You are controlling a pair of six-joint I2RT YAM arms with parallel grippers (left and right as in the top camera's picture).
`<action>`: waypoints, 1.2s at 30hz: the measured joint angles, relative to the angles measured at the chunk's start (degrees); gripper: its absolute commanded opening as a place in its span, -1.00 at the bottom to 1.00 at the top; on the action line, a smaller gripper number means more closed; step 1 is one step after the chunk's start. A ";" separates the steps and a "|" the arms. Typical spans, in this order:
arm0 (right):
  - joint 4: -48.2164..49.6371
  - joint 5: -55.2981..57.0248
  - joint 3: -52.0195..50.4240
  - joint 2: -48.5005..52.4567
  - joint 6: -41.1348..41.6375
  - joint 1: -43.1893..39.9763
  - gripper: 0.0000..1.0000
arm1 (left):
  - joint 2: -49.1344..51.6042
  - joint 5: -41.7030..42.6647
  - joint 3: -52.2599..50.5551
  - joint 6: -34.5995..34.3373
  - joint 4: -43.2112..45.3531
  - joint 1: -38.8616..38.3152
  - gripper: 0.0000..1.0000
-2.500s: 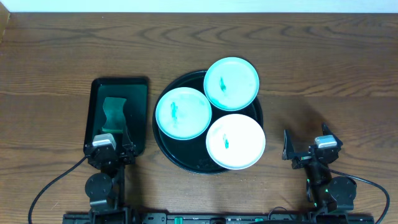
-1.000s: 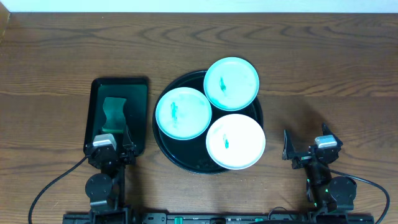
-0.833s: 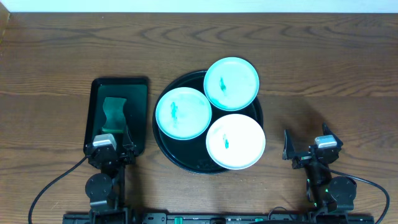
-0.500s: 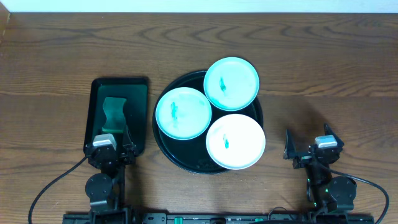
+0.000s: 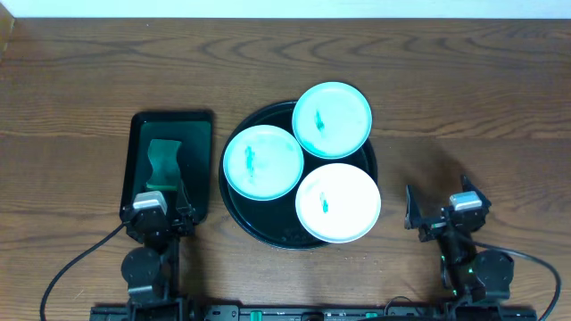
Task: Clean dirty plates on tray and stack at the side
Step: 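Move right gripper to the top plate rim and grasp it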
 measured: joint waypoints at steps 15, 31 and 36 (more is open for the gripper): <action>-11.13 -8.96 39.89 43.54 0.24 0.00 0.98 | 30.27 4.00 26.34 -4.79 -13.31 0.00 0.49; -45.48 -21.31 81.59 81.83 0.17 0.00 0.99 | 71.93 8.15 76.85 -5.99 -54.69 -0.02 0.49; -44.89 -22.95 81.90 85.81 2.08 0.00 0.98 | 78.40 8.17 77.11 -5.99 -56.78 -0.02 0.49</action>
